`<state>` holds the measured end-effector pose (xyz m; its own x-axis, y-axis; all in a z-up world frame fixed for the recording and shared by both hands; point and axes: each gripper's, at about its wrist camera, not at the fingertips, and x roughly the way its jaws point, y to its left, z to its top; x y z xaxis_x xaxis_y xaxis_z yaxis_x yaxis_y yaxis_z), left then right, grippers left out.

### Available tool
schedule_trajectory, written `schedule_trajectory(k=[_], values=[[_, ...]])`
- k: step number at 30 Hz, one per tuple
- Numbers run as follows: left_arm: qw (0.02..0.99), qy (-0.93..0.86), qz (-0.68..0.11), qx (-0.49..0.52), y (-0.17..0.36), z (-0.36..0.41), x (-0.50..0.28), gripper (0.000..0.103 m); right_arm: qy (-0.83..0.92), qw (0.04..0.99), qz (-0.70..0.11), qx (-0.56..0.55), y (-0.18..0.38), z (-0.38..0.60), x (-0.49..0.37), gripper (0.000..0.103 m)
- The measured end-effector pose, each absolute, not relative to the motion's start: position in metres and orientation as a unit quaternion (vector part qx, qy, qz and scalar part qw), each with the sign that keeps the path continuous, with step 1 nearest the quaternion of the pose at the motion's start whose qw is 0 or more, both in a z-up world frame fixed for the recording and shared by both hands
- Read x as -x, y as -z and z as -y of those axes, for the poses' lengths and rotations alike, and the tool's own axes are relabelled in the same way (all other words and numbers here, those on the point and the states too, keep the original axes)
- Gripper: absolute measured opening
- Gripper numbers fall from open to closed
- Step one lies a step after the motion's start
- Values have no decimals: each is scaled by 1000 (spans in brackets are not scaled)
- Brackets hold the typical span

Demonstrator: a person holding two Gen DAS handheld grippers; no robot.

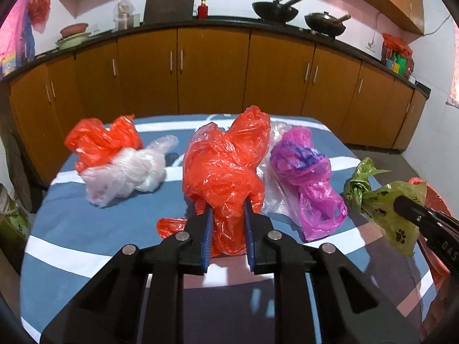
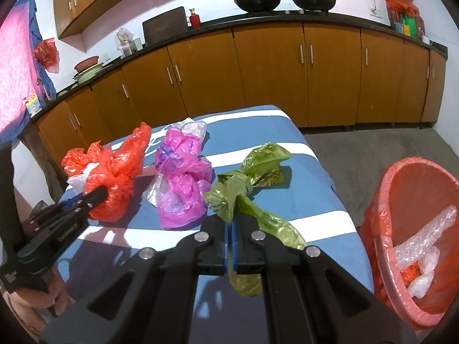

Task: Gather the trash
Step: 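Carry both bags over the orange basket and open both tools to release them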

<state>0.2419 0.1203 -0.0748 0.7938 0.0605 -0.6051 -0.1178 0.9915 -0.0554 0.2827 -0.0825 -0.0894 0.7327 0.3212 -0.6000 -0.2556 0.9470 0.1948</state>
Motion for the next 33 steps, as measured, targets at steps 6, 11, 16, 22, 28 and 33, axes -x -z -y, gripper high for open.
schedule_trajectory(k=[6,11,16,22,28,33], values=[[952,-53,-299,47,60,-130,-228,19,-162,933,-319,-46,79,81,-275,4],[954,-56,-290,47,51,-131,-221,19,-167,935,-308,-44,68,83,-267,4],[956,-55,-283,47,45,-125,-216,19,-170,940,-294,-43,55,87,-256,4],[960,-47,-272,43,34,-115,-209,19,-165,944,-281,-44,42,95,-246,4],[963,-34,-266,40,24,-100,-206,19,-157,949,-269,-48,35,110,-235,4],[964,-18,-263,33,19,-82,-205,19,-146,953,-261,-52,29,124,-226,4]])
